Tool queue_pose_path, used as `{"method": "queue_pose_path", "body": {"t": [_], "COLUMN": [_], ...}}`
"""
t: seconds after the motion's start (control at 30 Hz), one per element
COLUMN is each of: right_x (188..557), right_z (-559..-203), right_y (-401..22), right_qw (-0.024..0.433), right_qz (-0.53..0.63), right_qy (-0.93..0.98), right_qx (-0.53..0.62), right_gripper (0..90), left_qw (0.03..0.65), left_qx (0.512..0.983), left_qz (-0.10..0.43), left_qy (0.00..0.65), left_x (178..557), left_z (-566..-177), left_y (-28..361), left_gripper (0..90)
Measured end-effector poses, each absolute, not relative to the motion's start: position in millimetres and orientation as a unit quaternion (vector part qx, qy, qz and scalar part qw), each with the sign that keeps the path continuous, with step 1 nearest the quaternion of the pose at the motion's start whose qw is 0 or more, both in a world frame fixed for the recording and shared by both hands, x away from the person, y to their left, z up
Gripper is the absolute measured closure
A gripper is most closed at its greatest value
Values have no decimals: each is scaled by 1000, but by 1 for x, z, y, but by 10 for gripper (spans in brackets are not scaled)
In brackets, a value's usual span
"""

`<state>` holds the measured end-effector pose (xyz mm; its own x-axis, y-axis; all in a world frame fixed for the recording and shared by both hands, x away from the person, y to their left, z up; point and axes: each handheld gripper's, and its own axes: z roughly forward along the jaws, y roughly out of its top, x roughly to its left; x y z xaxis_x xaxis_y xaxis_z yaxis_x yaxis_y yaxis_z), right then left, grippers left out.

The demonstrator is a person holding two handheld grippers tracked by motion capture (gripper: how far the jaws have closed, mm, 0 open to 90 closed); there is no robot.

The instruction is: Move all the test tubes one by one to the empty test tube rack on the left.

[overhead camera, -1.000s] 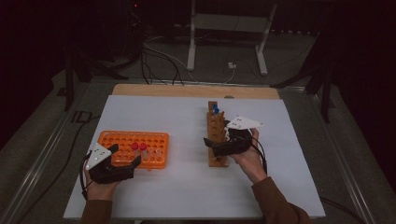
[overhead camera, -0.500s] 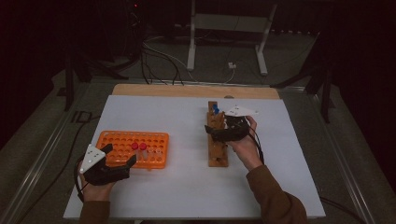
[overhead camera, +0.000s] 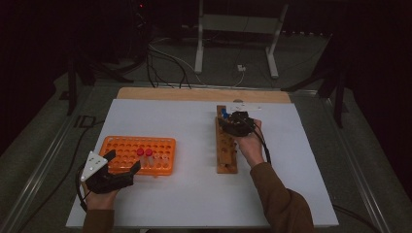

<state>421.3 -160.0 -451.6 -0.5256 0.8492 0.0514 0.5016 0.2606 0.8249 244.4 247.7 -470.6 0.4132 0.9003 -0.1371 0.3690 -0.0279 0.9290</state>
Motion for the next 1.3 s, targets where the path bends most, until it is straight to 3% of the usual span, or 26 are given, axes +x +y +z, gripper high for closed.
{"method": "queue_pose_path", "body": {"t": [0.07, 0.4, 1.3], "right_x": [424, 428, 395], "right_z": [-453, -456, -407], "right_y": [-159, -152, -171], "right_qw": [206, 219, 249], "right_qz": [417, 404, 472], "right_qy": [767, 768, 740], "right_qx": [443, 446, 409], "right_gripper": [663, 767, 774], "left_qw": [511, 509, 502], "left_qx": [668, 671, 682], "left_qz": [261, 257, 254], "left_qy": [474, 474, 468], "left_x": [245, 245, 246], "left_z": [-471, -472, -474], "left_y": [247, 246, 241], "left_gripper": [11, 11, 11]}}
